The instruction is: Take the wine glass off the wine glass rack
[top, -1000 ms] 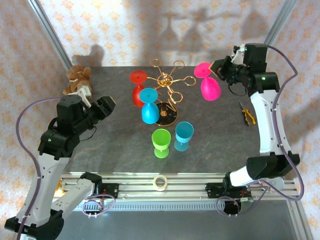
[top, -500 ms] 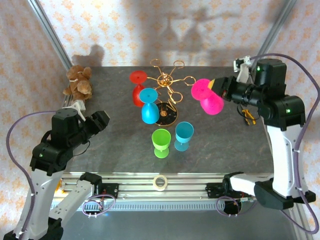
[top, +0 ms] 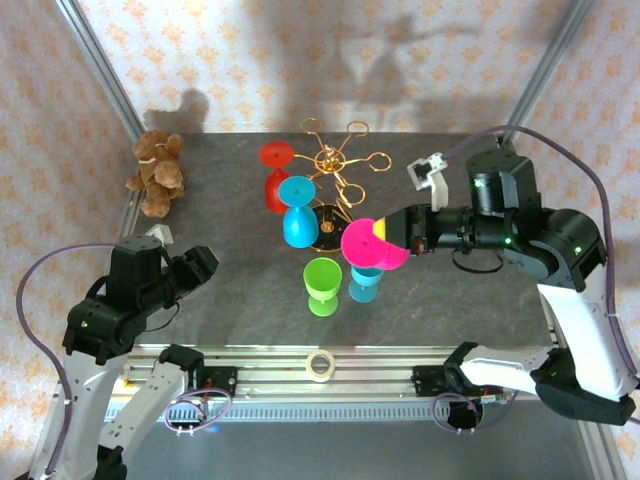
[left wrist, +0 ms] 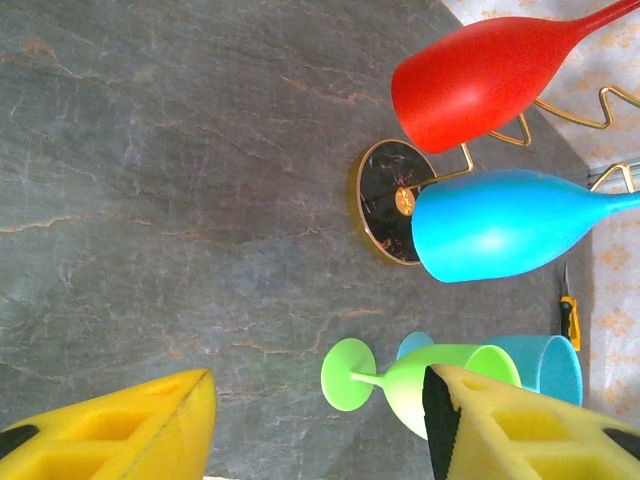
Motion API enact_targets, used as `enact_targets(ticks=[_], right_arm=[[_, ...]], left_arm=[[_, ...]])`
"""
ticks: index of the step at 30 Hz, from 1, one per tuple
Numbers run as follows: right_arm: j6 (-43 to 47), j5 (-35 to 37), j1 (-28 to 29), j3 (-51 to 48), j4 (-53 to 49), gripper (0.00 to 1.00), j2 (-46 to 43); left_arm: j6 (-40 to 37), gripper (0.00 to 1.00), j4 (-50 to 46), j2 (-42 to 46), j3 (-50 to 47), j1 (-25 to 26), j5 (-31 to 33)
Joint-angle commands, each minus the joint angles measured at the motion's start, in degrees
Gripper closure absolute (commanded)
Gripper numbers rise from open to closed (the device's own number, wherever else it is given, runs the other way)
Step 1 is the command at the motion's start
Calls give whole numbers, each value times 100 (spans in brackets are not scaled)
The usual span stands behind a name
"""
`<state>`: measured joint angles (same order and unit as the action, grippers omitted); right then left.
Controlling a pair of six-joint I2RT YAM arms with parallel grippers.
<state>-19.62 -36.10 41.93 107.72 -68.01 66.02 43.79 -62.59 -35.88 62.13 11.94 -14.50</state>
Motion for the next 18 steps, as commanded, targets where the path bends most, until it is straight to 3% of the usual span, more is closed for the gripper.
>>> enact_targets(ticks=[1,9,18], right_arm=[[77,513,534,210,81,100,143],[463,1692,2315,991,-177,100,1174],[1022,2068,3298,1599,-196,100,2258]], left_arm=[[194,43,-274,98,-51,-35,-53],[780,44,-501,678,-314,-38,-109],[1091,43,-1015,1187,-341,-35,-118]])
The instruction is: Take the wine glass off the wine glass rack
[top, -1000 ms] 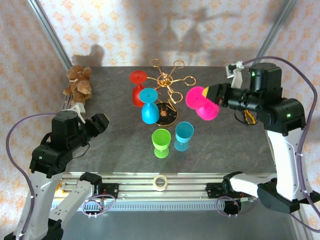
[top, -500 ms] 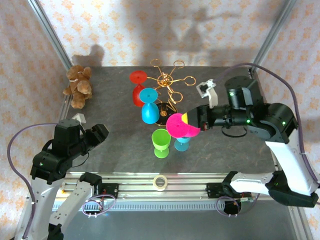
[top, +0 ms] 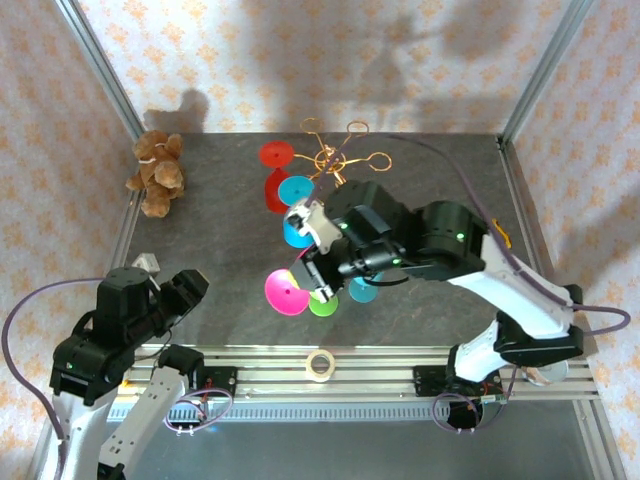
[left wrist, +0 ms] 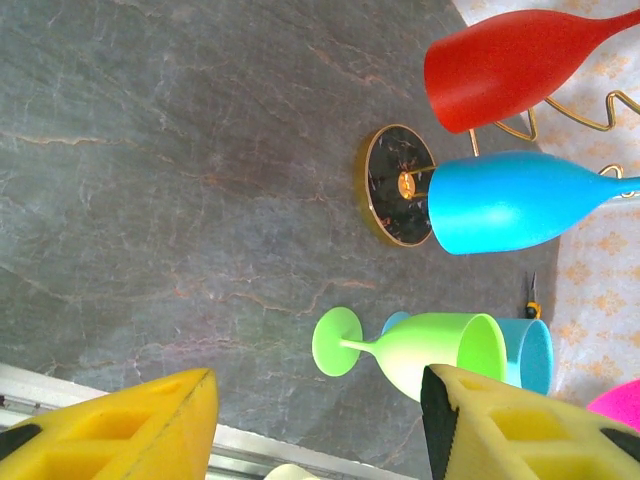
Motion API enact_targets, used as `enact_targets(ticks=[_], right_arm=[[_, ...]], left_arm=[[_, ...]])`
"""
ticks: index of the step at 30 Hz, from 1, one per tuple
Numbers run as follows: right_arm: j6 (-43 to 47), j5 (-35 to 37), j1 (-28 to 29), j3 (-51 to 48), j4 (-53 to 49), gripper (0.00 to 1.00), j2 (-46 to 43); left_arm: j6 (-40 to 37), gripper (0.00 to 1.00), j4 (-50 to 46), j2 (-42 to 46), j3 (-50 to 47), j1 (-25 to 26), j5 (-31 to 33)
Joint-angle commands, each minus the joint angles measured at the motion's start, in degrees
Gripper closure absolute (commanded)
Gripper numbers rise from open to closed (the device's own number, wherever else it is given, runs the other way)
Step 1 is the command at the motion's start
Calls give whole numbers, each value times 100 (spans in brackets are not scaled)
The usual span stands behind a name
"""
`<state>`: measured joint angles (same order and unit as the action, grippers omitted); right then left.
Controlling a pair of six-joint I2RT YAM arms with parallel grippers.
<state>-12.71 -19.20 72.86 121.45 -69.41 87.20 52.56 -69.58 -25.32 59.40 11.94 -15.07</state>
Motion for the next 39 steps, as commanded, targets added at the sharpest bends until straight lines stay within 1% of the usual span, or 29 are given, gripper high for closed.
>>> enact_targets(ticks=[1,11,19,23,27,33,39], right_arm=[[373,423,288,266,-33,100,249],[712,785,712,-74,521,100,734],[1170,1659,1130,-128,798,100,1219],[1411,2254,1336,-333,1066,100,1317],[1608,2989,1507,-1011,1695,100,1228],[1817,3919,1617,-2209,3041,100,1003],[2151,4692,1826,-2804,4022,100,987]], left_arm=[[259,43,-336,186,-105,-34,-85],[561,43,-372,513,-331,-35,-247],[760,42,-314,615,-399,-41,-402],[849,41,-292,684,-457,-41,-510],[836,39,-346,703,-478,-35,-574],[922,37,-246,757,-633,-34,-775],[1035,35,-96,783,-736,-30,-968]])
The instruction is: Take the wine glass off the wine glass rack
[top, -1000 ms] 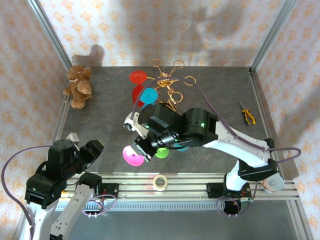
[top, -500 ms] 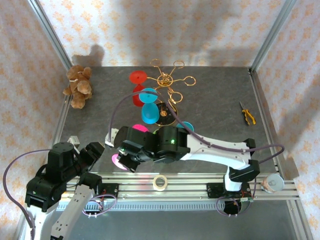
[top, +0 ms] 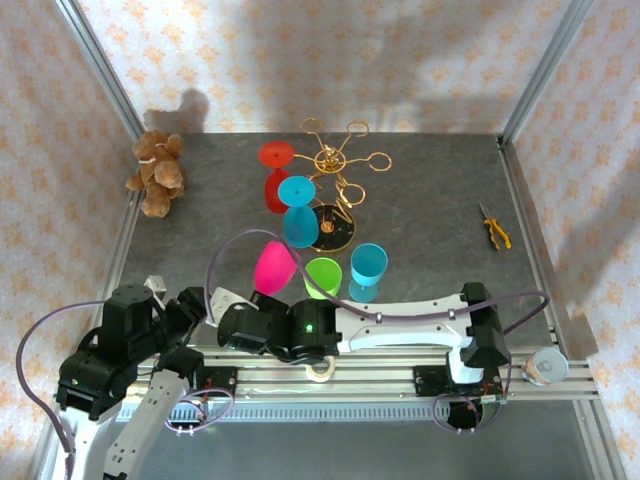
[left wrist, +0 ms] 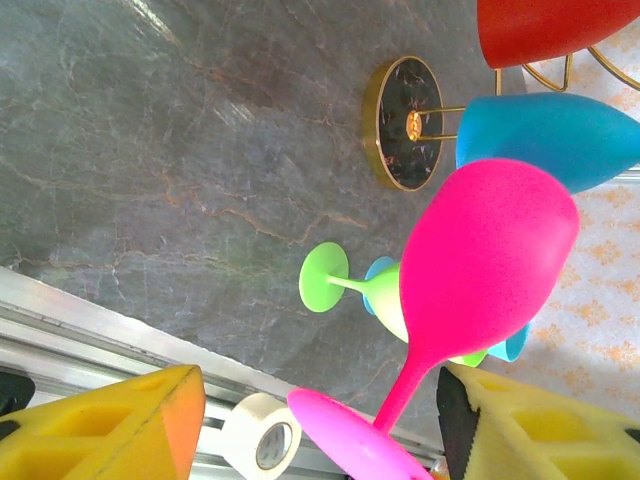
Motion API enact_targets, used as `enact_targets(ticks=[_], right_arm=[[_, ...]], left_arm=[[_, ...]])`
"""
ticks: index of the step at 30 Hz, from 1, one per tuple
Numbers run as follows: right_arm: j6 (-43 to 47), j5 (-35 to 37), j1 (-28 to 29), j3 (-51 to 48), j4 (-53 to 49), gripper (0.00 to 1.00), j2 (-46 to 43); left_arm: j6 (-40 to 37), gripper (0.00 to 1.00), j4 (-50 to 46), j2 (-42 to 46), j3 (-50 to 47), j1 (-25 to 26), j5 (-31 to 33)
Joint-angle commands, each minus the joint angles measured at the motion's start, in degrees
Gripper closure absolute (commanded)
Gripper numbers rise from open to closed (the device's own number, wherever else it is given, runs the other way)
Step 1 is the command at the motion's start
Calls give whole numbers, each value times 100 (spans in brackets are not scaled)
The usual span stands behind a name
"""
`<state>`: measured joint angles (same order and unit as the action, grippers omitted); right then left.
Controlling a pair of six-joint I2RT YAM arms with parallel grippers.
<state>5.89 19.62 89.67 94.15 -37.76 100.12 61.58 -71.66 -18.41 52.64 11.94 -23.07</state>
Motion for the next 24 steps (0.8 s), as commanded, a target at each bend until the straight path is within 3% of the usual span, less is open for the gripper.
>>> enact_targets(ticks=[1,17,24], right_arm=[[373,927,179,-122,973,100,-279],[947,1434,303,-616,2165,100,-309],[1088,1503,309,-653,2519,100,-273]], left_arm=[[177,35,148,108,-90,-35,-196],[827,35,948,312,-497,-35,-556],[943,40,1171,307,-580,-36,-593]])
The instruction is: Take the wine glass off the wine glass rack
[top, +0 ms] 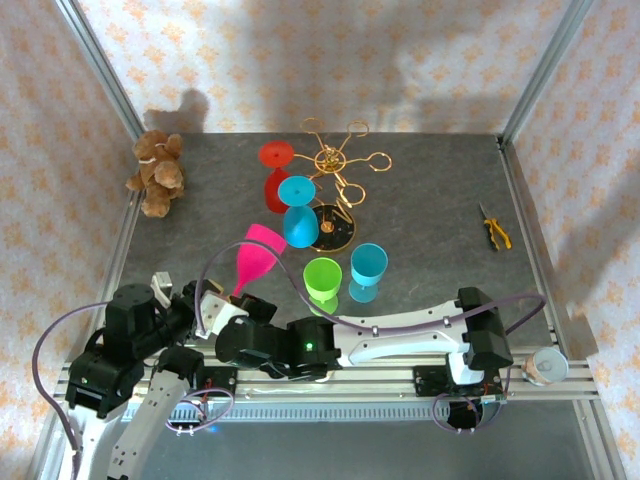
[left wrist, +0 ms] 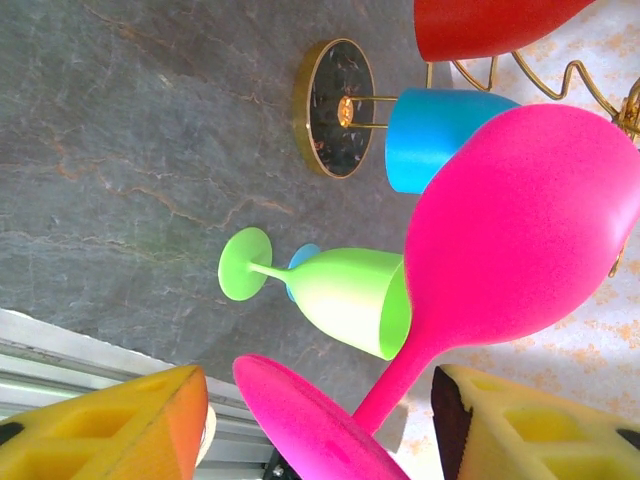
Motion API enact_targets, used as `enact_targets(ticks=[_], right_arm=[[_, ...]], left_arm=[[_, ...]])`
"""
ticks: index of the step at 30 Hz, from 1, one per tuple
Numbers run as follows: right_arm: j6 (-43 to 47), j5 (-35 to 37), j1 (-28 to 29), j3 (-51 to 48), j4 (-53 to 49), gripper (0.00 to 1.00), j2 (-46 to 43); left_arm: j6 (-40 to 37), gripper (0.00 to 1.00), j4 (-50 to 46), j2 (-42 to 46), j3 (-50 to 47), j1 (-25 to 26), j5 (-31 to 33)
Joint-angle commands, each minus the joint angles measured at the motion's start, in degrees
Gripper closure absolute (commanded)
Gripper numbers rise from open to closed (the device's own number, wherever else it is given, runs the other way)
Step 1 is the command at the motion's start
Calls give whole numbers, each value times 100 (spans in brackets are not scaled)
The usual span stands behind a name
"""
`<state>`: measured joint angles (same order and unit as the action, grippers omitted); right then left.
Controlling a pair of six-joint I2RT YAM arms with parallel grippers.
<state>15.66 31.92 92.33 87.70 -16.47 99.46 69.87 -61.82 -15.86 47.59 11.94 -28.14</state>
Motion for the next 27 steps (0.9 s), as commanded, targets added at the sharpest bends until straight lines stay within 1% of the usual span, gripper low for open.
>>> enact_targets(ticks=[1,6,21,27], right_arm=[[134,271,45,4,415,100,-192],[218,242,40,84,501,100,-173],[685,47,93,529,669,100,-107],[865,-44,140,879,460,100,11]], left_arm=[[125,42,196,56,-86,-37,-89],[124,49,241,53,-93,-34,-78],[151,76,411,75,-224,-33,-51],[137,86,473,81,-261,-34,-60]])
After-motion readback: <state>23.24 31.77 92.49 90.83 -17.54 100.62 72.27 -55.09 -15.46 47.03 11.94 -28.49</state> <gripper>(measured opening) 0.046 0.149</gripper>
